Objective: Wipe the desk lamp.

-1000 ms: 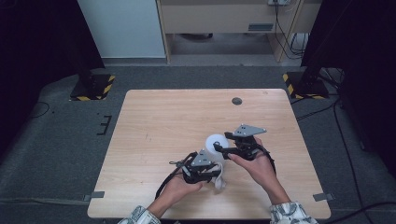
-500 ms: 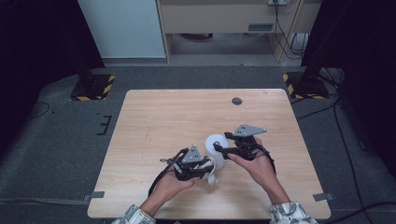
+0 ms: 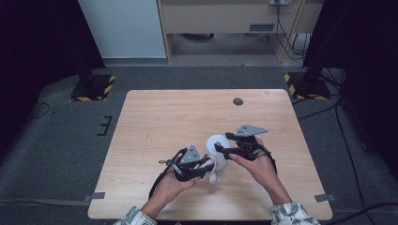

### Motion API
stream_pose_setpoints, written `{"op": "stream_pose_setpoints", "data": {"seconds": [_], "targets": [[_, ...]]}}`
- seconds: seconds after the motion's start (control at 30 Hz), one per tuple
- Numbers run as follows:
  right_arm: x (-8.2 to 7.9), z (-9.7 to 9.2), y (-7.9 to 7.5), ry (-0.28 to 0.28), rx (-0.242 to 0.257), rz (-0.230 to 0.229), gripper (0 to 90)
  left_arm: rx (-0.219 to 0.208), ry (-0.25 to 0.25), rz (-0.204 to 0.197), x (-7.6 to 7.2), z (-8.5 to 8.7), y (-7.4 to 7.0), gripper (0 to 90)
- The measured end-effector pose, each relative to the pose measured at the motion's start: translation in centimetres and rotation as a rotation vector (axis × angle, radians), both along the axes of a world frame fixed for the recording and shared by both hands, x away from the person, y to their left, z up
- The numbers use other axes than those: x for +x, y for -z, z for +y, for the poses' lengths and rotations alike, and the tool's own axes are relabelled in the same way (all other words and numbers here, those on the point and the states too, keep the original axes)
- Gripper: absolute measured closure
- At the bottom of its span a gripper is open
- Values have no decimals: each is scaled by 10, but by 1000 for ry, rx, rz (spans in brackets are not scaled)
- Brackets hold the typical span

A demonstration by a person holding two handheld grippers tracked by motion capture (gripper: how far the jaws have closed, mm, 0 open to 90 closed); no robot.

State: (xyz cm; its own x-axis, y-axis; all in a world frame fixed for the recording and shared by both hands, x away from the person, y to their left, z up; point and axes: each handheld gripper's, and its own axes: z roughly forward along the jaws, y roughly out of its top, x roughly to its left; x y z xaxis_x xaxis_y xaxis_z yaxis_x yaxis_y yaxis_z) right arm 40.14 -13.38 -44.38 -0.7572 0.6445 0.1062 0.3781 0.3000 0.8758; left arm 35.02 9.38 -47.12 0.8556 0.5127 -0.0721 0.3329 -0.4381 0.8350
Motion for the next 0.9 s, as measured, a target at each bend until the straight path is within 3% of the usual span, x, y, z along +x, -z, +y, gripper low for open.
{"op": "stream_pose_setpoints", "data": {"seconds": [0.17,0.5,0.63,0.77,0.9], "targets": [[2,1,1,5,7,-2,302,42,-10,23,3,-6,15,695],[11,8,1,10,5,3,306,55,-29,2,5,-4,16,694],[13,9,2,0,20,10,291,68,-20,14,7,-1,20,691],[11,7,-1,-22,29,-15,225,67,-23,28,9,5,23,691],[-1,-1,-10,-22,17,-51,219,38,-3,19,1,3,16,691]]}}
